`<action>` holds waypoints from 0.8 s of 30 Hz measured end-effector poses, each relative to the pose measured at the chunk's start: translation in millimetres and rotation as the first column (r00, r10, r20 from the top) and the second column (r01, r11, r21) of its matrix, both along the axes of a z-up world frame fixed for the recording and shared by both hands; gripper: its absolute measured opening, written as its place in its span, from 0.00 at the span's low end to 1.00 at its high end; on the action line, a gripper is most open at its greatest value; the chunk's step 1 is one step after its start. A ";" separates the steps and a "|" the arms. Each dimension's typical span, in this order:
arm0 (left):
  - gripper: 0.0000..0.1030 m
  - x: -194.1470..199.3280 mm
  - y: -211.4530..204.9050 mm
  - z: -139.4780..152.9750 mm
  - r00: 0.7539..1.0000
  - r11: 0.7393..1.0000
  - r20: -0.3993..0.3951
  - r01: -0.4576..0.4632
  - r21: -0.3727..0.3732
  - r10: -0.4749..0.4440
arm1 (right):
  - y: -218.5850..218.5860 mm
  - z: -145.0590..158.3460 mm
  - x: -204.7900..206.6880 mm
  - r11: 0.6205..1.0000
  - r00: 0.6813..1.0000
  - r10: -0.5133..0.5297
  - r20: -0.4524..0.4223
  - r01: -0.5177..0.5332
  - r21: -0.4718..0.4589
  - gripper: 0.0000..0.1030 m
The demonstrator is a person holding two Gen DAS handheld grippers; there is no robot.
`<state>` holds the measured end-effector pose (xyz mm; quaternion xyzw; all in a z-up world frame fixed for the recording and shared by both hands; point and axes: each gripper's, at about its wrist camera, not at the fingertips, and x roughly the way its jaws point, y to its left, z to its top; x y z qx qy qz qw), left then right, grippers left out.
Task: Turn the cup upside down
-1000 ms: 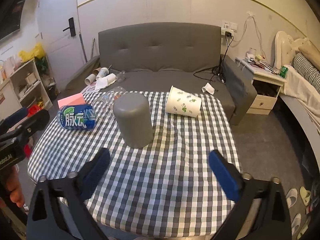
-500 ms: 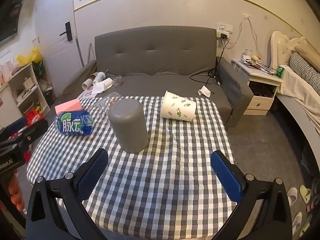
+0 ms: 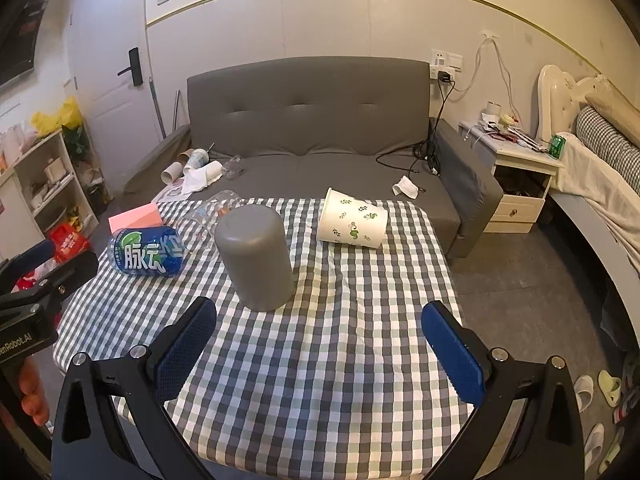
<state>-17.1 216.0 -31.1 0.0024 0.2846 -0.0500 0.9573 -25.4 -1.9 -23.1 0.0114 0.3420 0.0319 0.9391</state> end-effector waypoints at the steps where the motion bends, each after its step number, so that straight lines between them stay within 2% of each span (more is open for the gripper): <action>1: 1.00 -0.2 -0.4 0.0 1.000 1.000 0.001 0.003 0.001 -0.003 | -0.5 0.3 -0.1 1.000 1.000 -0.002 0.000 0.002 0.002 1.00; 24: 1.00 -0.8 -1.0 -1.6 1.000 1.000 -0.003 0.004 0.011 -0.004 | -2.0 1.0 0.5 1.000 1.000 -0.002 0.001 0.002 0.004 1.00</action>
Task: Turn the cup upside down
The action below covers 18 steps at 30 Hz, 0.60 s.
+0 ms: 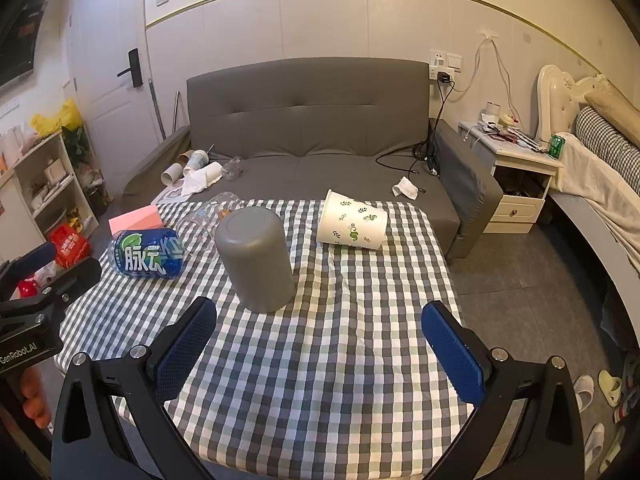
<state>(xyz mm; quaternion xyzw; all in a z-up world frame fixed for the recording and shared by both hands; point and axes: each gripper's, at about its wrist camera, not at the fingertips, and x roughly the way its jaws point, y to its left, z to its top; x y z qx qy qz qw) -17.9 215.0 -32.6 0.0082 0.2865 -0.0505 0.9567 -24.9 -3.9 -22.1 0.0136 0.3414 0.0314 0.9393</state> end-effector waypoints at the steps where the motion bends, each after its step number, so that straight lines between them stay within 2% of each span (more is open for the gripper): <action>1: 1.00 -0.5 0.4 0.1 1.000 1.000 0.000 0.000 0.000 0.000 | 0.0 0.0 0.0 1.000 1.000 0.000 0.001 0.000 0.000 1.00; 18: 1.00 0.2 0.1 0.0 1.000 1.000 -0.002 -0.001 0.003 0.001 | -0.6 -1.6 2.0 1.000 1.000 -0.003 -0.007 0.003 -0.004 1.00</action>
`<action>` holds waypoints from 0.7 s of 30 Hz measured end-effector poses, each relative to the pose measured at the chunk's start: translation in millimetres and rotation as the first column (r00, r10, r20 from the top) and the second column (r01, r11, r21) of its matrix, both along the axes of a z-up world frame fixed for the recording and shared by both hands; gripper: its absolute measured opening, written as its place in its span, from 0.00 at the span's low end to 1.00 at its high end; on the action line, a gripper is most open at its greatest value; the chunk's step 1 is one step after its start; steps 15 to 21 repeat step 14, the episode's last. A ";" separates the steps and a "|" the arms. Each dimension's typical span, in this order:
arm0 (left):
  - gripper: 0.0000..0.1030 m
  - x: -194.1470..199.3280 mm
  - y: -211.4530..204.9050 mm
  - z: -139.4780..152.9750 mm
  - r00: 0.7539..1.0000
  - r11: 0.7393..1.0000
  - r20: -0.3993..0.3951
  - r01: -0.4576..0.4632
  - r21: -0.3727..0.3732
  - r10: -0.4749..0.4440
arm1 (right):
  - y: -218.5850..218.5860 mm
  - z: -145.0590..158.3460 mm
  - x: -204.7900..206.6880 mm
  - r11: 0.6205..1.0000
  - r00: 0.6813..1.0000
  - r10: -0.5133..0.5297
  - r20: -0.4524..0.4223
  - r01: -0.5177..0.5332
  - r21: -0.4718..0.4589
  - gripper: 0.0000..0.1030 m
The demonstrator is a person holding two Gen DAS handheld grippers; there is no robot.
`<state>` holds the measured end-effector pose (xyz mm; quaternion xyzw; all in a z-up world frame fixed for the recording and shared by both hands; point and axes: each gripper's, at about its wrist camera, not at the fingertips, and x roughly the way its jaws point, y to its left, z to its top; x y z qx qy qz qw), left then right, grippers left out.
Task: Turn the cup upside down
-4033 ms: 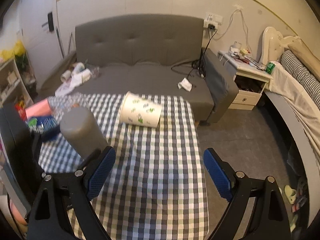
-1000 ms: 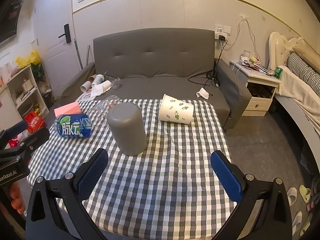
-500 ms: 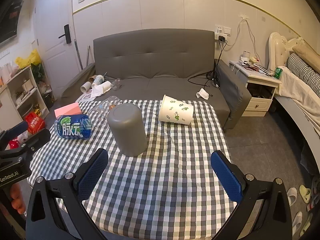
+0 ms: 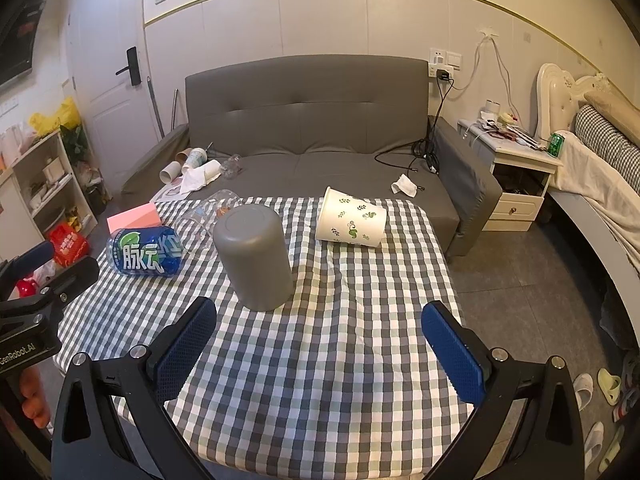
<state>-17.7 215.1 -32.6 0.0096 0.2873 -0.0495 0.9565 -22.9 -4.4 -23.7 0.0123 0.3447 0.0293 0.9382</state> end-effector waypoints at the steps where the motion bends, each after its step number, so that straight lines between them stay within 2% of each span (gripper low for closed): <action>1: 1.00 -0.3 0.7 0.1 1.000 1.000 -0.001 0.000 -0.001 0.000 | 0.1 -0.4 0.3 1.000 1.000 -0.001 0.000 0.001 -0.001 1.00; 21: 1.00 1.2 3.4 0.0 1.000 1.000 0.003 -0.002 0.012 0.002 | 0.2 -3.6 1.1 1.000 1.000 -0.014 -0.004 0.014 -0.011 1.00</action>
